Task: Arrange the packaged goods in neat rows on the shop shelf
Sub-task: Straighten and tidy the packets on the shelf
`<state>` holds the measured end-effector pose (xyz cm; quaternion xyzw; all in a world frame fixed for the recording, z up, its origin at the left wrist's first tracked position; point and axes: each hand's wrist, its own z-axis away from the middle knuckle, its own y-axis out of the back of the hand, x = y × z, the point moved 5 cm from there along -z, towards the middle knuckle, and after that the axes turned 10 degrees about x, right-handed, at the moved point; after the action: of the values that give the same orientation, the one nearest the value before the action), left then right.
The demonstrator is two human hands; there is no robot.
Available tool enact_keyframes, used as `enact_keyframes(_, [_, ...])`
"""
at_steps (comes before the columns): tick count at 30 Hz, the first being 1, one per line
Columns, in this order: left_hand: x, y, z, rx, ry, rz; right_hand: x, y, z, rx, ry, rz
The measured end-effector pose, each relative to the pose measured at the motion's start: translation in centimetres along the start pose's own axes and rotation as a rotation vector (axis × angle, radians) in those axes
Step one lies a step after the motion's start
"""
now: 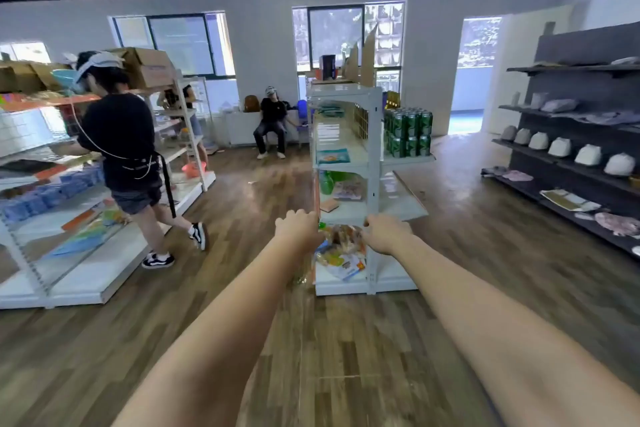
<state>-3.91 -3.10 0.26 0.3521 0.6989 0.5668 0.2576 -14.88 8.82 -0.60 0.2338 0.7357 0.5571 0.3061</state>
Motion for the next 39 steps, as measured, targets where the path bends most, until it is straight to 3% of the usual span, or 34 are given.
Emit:
enact_keyframes(8, [-3.1,0.2,-9.0,0.079,-0.067,-0.016,-2.5,1.3,-8.8,0.116,-0.012,0.039])
enact_keyframes(20, [-5.1,-5.9,-20.7,0.007,-0.034,-0.004,-2.1,-5.2,-22.0,-0.013,0.027,0.089])
enact_keyframes(31, [-4.2,-4.8,-34.1,0.110,-0.032,-0.002,-0.7,-5.4,-37.9,0.094,0.061,-0.016])
enact_keyframes(39, [-5.6,-9.4,-42.8,0.035,-0.043,-0.027,0.0,-10.8,-46.2,0.043,0.035,0.033])
